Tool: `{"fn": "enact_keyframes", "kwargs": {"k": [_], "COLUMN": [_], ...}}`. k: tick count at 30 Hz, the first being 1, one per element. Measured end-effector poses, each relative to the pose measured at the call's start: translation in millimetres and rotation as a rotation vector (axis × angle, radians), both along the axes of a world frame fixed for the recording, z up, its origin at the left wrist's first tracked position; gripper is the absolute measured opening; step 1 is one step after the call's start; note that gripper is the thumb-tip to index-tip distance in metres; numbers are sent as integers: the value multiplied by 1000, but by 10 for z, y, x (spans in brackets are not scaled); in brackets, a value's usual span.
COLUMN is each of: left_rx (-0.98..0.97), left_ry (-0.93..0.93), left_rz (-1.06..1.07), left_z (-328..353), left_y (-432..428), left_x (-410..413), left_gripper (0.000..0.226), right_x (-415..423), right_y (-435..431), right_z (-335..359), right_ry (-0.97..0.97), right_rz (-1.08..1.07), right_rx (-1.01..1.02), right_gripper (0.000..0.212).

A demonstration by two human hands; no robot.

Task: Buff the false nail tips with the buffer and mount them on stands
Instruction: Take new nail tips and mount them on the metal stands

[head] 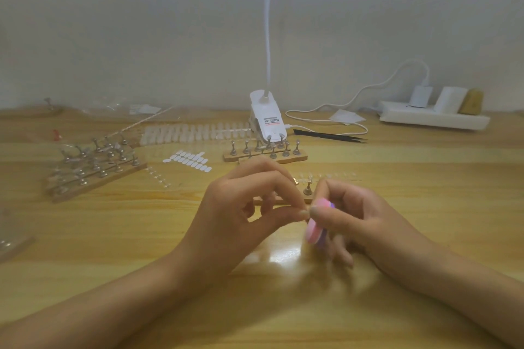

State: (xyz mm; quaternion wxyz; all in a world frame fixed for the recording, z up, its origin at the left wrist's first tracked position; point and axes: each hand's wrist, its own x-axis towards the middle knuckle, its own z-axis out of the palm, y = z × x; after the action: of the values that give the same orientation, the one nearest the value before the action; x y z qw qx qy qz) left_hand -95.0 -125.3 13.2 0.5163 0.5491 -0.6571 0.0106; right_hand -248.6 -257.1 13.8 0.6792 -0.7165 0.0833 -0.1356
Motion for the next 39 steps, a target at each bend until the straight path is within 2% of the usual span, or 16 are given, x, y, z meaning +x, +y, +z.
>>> {"fn": "enact_keyframes", "kwargs": {"k": [3,6,10,14,16,18,21,25,28,32,35,39], "left_rx": [18,20,14,27,17,26,39,39,39,44,53,89], "left_ry": [-60,-35,14,4,14,2,-12,27,11,30,36,128], "left_rz": [0,-12,8,-32,-6,8,-6,0,0,8,-11,-35], "left_z": [-8,-12,-3,-7,8,10,-1,10,7,26,23,38], "left_y": [3,2,-1,-3,-1,3,-1,-6,1,-1,-2,4], "left_x": [-6,-1,15,-14,-7,-7,-16,0,-20,-12,-20,-3], "left_gripper": [14,13,12,12,12,13,11,13,10,14,13,13], "right_x": [1,13,9,7,10,22,9,17,2,6,2,11], "right_y": [25,-7,43,8,38,46,-8,39,-5,23,-22,3], "right_z": [2,-2,8,15,24,16,-4,2,2,5,-13,-3], "right_ry": [-20,-30,-9,-22,0,-8,-31,-7,-21,-11,-28,-34], "right_rz": [28,-105,-13,-130,-15,3,-132,8,-132,21,-81,46], "right_rx": [-39,109,-10,111,6,-28,120,-21,109,-2,99,9], "right_gripper": [22,43,28,39,31,26,32,30,36,33,49,33]}}
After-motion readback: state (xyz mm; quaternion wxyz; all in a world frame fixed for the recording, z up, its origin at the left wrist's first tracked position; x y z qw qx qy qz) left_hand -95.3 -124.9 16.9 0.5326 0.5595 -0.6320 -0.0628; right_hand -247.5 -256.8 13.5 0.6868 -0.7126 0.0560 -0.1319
